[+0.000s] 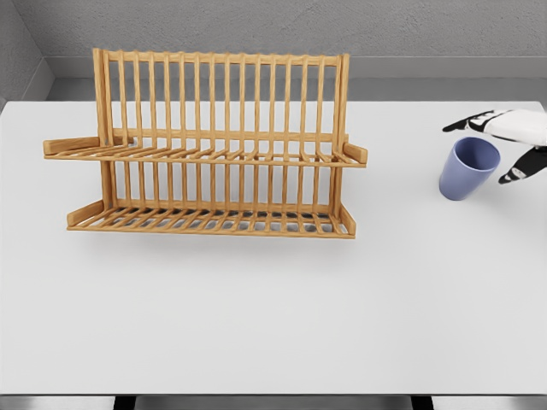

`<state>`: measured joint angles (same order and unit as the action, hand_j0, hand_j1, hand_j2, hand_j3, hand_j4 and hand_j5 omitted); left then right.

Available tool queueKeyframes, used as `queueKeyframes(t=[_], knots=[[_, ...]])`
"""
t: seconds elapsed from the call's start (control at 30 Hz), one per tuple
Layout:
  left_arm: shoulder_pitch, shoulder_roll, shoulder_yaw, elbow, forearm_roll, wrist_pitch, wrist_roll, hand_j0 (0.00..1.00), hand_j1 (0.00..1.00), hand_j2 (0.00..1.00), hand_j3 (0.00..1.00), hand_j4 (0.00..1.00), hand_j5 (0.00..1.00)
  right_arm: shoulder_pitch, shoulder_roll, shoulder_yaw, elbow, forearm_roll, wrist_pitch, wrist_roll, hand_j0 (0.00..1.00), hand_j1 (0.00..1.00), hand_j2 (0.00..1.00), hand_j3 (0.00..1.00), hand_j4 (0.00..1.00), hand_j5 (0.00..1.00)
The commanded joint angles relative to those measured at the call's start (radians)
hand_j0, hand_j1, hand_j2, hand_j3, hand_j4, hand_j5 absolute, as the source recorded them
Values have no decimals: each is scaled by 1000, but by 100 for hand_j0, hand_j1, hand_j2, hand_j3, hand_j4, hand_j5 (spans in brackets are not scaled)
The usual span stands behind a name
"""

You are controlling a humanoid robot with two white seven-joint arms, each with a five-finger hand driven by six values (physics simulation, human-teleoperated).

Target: Right arm put cup on second shelf

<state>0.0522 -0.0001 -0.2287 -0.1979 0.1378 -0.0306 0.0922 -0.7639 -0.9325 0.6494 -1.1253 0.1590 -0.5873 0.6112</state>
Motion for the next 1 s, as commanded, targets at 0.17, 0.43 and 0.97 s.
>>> queueKeyframes(t=[0.17,0.43,0.97], knots=[[0,0,0,0,0,0,0,100,100,100,100,100,100,-9,14,18,29,2,3,0,100,100,100,100,100,100],[0,0,0,0,0,0,0,100,100,100,100,100,100,-29,40,30,87,17,3,0,100,100,100,100,100,100],[0,0,0,0,0,0,0,100,100,100,100,100,100,-35,52,64,93,17,3,0,87,87,87,87,87,87]])
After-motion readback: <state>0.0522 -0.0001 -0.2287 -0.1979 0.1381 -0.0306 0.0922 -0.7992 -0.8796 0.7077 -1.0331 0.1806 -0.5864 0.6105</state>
